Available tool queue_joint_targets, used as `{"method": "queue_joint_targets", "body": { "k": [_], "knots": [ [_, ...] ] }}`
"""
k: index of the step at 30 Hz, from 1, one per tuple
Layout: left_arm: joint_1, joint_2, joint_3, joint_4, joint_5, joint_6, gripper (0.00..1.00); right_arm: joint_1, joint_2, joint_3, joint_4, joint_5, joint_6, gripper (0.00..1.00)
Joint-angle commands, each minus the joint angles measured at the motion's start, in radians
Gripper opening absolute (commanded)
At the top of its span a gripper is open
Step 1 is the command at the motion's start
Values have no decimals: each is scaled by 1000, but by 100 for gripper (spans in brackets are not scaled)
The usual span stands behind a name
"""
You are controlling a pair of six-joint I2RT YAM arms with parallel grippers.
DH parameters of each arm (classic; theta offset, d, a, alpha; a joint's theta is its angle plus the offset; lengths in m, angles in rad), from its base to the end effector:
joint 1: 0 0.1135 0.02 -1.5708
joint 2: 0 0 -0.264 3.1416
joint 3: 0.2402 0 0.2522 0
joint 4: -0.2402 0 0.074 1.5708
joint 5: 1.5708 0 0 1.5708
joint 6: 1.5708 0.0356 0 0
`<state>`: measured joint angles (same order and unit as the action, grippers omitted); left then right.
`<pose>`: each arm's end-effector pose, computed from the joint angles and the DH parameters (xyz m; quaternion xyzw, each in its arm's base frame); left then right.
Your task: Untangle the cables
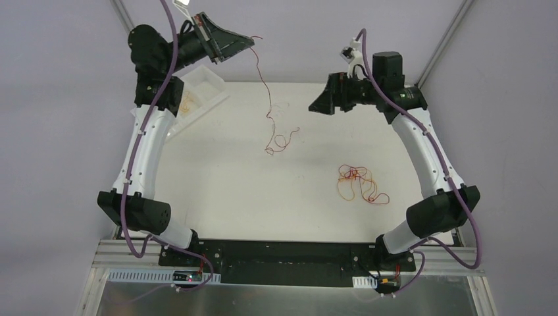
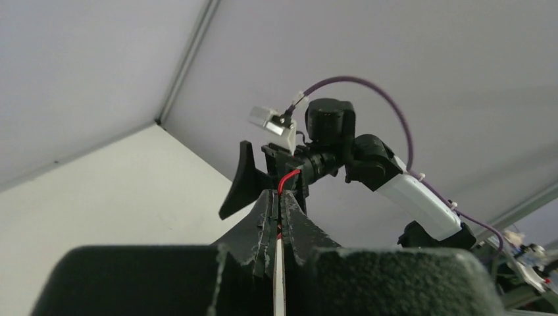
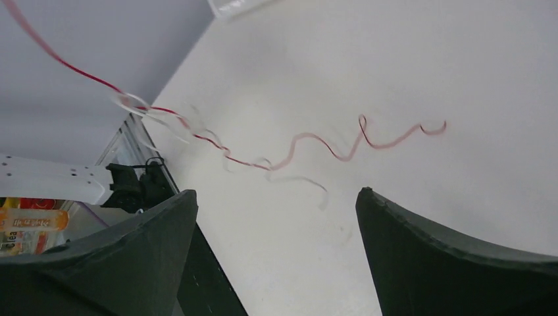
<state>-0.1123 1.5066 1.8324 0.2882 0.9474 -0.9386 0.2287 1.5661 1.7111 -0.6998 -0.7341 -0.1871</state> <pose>0.2883 -0.0616 0.5668 0.2064 0.5378 -0.5779 0.5781 0.3236 0.0998 0.4194 -0.3391 0.7619 0.3229 0.4474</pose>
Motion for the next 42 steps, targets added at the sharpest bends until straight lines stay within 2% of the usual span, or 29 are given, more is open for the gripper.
{"method": "queue_joint_targets", "body": {
  "k": [1, 4, 6, 12, 15, 17, 21, 27, 29, 33, 36, 42],
  "knots": [
    [-91, 9, -14, 25, -8, 44, 0, 132, -54, 20, 373, -51, 218, 94],
    [-124, 30, 4, 19, 8, 44, 0, 207, -36, 43, 392, -54, 197, 94],
    [-131, 39, 16, 17, 18, 42, 0, 247, -17, 63, 357, -40, 119, 91],
    [-134, 33, 17, 16, 44, 26, 0, 292, 18, 77, 251, -50, -68, 65],
    [-134, 22, 6, 17, 48, 30, 0, 305, 19, 69, 175, -49, -164, 60],
    [-135, 17, -2, 21, 49, 28, 0, 325, 21, 61, 139, -34, -227, 62],
    [-135, 12, -6, 28, 62, 20, 0, 354, 35, 49, 131, 16, -311, 77],
    [-135, 12, -20, 47, 95, -15, 0, 362, 29, 62, 93, 21, -396, 80],
    [-135, 10, -22, 49, 97, -13, 0, 355, 11, 59, 32, 34, -446, 79],
    [-135, 10, -8, 36, 100, -5, 0, 267, -76, 5, -32, 13, -473, 80],
    [-135, 6, -19, 32, 103, -2, 0, 244, -110, -39, -28, 25, -543, 84],
    [-146, -14, -51, 32, 109, -12, 0, 290, 17, 78, -28, 23, -599, 90]
  ]
}}
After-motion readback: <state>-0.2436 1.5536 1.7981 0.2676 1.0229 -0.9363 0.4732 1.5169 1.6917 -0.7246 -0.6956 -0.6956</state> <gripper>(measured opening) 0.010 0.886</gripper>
